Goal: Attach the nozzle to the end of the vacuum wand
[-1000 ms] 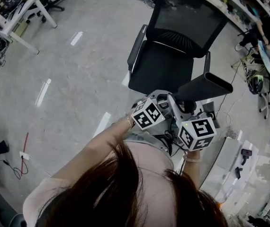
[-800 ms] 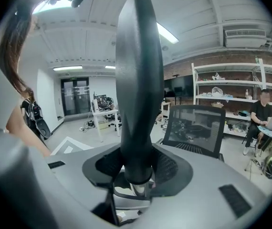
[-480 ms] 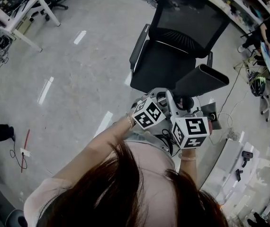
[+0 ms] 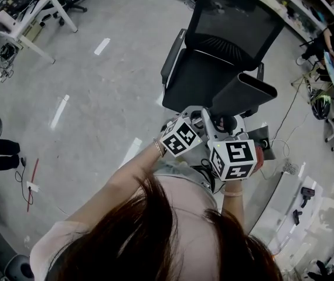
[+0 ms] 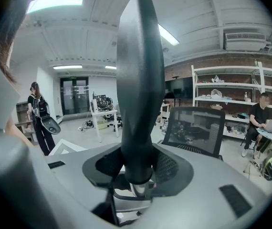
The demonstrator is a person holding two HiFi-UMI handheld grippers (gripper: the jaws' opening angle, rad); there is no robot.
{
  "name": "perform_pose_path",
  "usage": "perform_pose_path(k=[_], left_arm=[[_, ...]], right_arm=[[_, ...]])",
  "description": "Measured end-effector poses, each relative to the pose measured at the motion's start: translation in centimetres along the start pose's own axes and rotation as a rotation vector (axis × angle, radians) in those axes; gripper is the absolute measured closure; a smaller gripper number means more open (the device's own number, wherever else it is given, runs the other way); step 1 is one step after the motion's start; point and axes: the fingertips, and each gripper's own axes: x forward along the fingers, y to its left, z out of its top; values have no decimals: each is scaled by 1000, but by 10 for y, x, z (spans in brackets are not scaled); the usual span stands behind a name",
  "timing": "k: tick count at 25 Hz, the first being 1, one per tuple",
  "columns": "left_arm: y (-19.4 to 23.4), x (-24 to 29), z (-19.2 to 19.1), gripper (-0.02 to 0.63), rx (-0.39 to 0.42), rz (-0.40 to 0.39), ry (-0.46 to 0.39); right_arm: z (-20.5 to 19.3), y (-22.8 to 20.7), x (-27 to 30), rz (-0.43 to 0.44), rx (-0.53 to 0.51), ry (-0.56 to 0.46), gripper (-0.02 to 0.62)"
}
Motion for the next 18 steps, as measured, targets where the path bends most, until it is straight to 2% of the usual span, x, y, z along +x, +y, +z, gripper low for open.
perform_pose_path(k=[5,12,18], left_arm=[[-5,4,0,457,-8,20,-4],[6,1,0,456,-69,151,-23],[-3,4,-2,456,-63,184,-36]], right_arm=[[-5,-3,-10,2,-28,-5,416],[-27,-8,-42,43,-47,-2,416],[-45,-15,-67,60,-40,-8,416]])
